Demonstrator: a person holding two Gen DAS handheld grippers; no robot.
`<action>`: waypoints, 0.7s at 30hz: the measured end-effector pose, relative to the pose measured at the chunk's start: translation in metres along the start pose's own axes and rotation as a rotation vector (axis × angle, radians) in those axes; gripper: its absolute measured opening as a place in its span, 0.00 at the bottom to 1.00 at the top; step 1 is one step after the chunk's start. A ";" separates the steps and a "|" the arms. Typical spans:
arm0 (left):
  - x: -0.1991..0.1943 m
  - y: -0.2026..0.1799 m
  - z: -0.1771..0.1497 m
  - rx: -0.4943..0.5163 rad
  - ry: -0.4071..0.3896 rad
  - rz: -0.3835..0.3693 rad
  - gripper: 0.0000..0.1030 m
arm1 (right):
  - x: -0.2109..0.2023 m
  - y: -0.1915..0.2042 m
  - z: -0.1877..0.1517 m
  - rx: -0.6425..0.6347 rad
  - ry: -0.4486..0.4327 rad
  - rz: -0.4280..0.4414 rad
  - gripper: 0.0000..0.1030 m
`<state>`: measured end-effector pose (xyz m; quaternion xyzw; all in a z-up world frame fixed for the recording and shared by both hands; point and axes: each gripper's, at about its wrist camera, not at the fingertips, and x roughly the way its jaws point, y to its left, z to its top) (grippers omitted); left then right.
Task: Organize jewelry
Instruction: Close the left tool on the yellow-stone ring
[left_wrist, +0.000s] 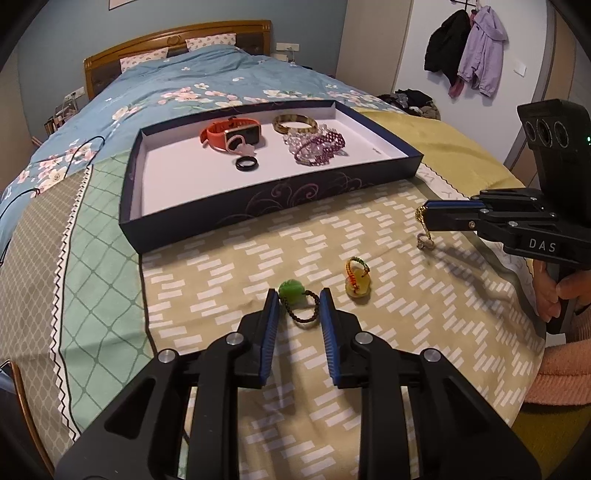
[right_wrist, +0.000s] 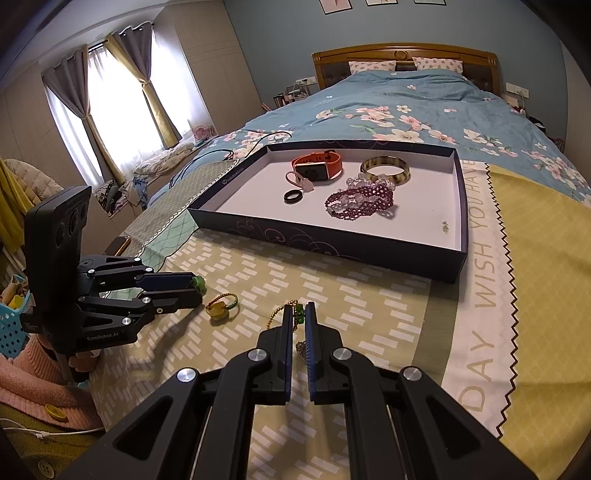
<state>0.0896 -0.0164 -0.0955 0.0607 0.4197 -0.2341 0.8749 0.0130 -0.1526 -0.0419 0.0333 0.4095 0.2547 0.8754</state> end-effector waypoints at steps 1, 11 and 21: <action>-0.002 0.000 0.000 -0.001 -0.010 -0.001 0.23 | 0.000 0.000 0.000 0.001 -0.001 0.000 0.05; -0.017 -0.031 0.004 0.117 -0.084 -0.093 0.23 | -0.001 -0.001 0.000 0.001 -0.001 -0.002 0.05; 0.011 -0.031 0.011 0.091 0.012 -0.082 0.23 | -0.002 -0.003 0.001 0.004 -0.003 0.001 0.05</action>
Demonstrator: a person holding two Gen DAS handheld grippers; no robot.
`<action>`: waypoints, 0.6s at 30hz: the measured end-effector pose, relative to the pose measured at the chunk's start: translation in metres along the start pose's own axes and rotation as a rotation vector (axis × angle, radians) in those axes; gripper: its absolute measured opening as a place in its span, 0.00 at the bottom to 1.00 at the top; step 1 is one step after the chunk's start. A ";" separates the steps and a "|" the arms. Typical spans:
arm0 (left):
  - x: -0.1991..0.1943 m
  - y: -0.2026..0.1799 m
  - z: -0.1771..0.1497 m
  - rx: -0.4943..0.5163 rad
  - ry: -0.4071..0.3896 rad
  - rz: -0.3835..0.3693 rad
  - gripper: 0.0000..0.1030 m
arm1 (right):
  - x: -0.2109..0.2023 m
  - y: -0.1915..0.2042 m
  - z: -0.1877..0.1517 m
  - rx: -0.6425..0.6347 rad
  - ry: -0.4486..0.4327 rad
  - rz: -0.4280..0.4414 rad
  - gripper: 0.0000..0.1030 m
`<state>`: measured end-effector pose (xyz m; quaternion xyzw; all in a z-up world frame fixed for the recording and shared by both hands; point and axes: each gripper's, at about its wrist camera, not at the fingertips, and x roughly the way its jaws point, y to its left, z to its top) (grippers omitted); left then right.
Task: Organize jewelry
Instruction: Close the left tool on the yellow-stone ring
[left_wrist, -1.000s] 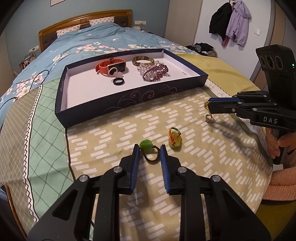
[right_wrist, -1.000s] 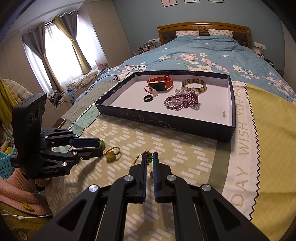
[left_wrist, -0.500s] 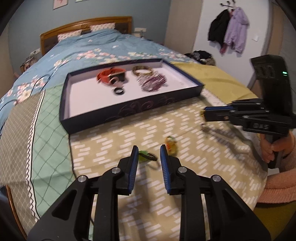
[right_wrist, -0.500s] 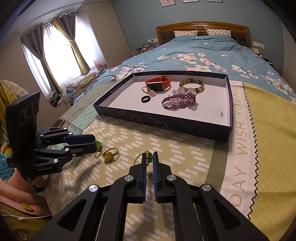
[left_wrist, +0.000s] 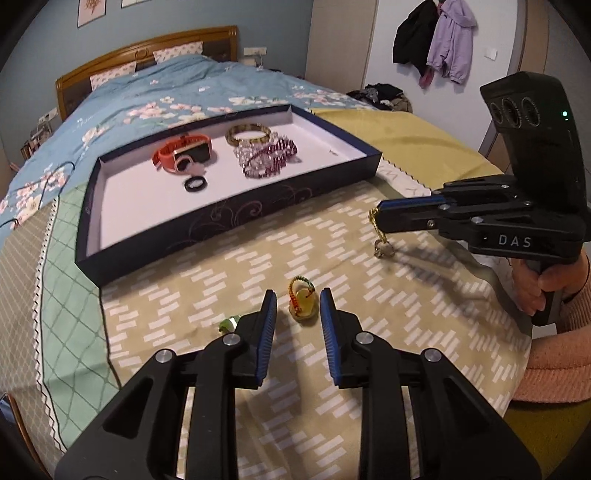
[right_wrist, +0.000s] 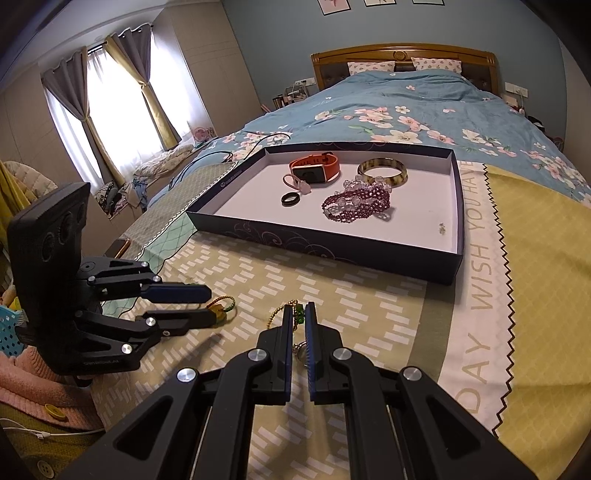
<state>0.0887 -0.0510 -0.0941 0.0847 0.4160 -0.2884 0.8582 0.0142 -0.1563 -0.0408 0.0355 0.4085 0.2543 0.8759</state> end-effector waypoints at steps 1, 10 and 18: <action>0.003 0.001 0.000 -0.006 0.012 -0.003 0.23 | 0.000 0.000 0.000 0.000 0.000 0.001 0.05; 0.005 0.002 0.001 -0.024 0.011 0.001 0.16 | 0.000 0.002 0.003 -0.005 -0.009 0.008 0.05; -0.007 0.009 0.008 -0.051 -0.047 0.011 0.16 | -0.003 0.004 0.008 -0.014 -0.027 0.005 0.05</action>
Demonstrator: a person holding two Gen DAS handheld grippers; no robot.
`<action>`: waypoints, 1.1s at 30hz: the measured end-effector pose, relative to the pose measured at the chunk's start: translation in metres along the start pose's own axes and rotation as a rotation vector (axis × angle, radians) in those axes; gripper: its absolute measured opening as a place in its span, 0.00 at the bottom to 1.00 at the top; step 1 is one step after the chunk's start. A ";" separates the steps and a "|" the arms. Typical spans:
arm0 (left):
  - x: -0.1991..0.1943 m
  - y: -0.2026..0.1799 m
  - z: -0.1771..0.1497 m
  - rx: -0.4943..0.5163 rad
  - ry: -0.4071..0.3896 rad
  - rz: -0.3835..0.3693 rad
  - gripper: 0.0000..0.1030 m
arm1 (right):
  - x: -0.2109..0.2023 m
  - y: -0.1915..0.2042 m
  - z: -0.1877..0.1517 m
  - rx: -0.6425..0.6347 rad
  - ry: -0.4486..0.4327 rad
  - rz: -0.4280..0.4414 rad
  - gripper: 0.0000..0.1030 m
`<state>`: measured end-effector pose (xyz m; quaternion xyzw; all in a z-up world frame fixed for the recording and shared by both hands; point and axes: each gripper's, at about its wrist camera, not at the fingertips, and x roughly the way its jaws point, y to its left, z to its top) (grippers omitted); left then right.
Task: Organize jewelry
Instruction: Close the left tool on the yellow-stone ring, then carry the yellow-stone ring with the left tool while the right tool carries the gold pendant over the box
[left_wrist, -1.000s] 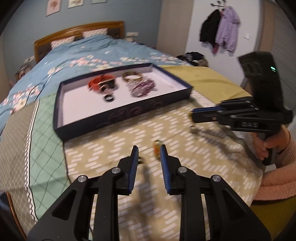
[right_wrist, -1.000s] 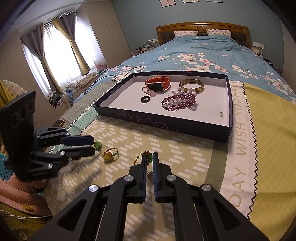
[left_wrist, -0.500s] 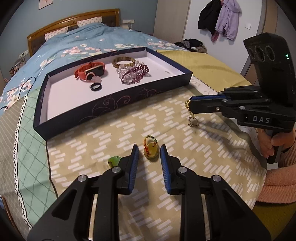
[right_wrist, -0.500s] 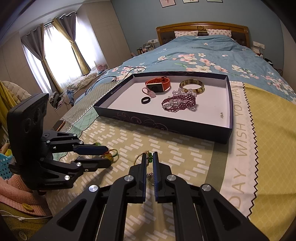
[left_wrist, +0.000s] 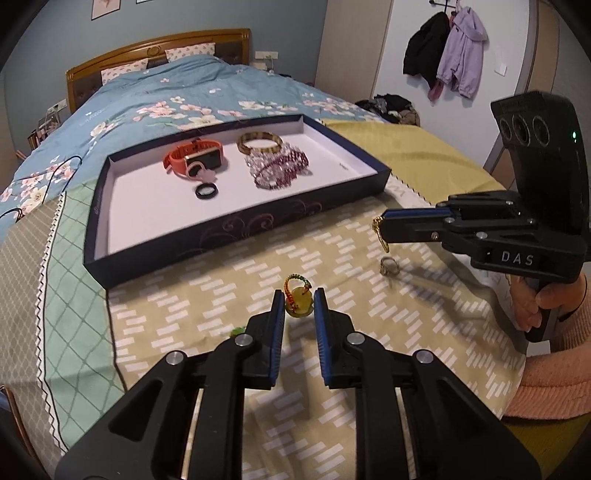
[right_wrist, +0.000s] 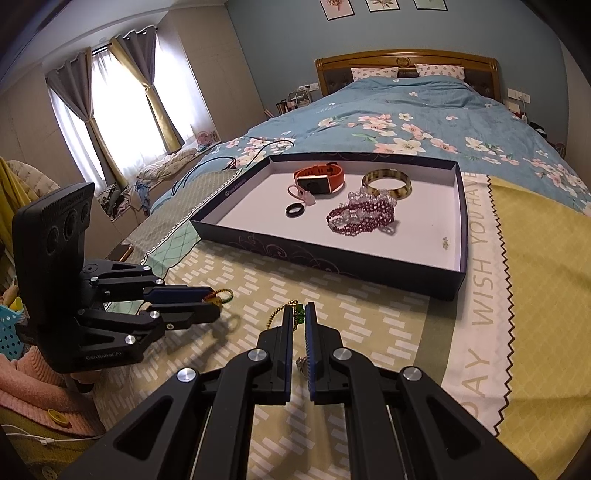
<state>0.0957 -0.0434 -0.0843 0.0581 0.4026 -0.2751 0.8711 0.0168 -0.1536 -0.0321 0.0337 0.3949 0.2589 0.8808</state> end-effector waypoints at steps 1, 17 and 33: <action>-0.001 0.001 0.001 -0.004 -0.007 -0.002 0.16 | -0.001 0.000 0.002 -0.001 -0.005 0.000 0.05; -0.026 0.013 0.027 -0.027 -0.122 0.016 0.16 | -0.004 0.000 0.030 -0.029 -0.068 -0.027 0.05; -0.027 0.022 0.042 -0.036 -0.158 0.030 0.16 | 0.003 -0.005 0.051 -0.043 -0.084 -0.052 0.05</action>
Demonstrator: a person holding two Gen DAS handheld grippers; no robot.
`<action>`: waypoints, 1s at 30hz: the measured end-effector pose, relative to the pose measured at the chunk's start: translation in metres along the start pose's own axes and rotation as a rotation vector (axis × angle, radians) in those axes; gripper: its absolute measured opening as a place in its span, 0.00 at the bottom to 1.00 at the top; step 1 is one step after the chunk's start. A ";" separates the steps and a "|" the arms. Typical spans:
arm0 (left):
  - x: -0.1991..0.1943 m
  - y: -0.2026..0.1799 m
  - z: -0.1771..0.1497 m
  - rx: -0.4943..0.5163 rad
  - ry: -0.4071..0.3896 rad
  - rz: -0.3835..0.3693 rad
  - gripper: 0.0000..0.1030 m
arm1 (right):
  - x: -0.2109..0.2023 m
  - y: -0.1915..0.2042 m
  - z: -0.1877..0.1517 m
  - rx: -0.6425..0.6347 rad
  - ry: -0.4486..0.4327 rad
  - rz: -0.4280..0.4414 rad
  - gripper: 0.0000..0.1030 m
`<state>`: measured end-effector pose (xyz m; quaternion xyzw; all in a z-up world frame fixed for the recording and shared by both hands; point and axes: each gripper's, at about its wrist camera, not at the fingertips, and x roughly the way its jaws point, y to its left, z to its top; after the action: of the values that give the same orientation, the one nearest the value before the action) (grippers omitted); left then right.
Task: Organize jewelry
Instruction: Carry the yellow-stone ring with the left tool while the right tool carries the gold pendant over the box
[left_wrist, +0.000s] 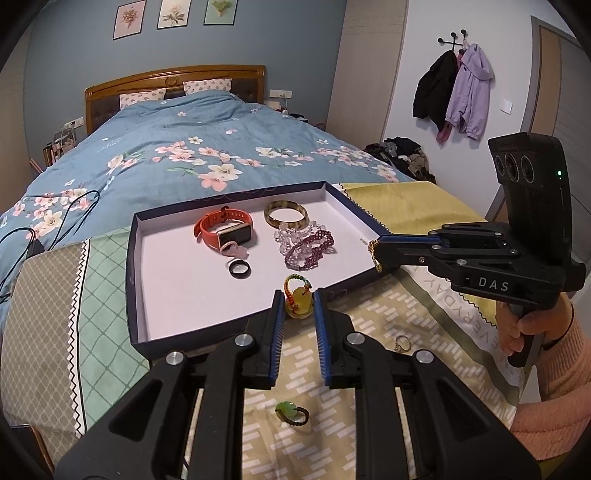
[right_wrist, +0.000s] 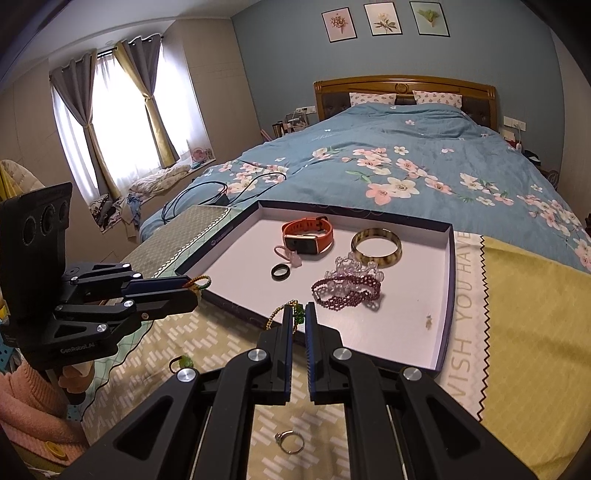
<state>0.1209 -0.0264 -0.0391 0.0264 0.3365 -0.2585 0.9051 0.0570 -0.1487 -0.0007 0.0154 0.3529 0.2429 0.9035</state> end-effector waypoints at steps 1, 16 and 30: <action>0.001 0.001 0.001 -0.002 0.000 0.002 0.16 | 0.000 0.000 0.000 0.000 0.000 -0.001 0.05; 0.013 0.009 0.010 -0.015 0.002 0.011 0.16 | 0.015 -0.010 0.007 0.018 0.007 -0.020 0.05; 0.026 0.013 0.017 -0.027 0.014 0.011 0.16 | 0.025 -0.018 0.012 0.028 0.019 -0.035 0.05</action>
<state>0.1541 -0.0303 -0.0435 0.0177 0.3464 -0.2487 0.9044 0.0879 -0.1513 -0.0109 0.0198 0.3650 0.2223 0.9039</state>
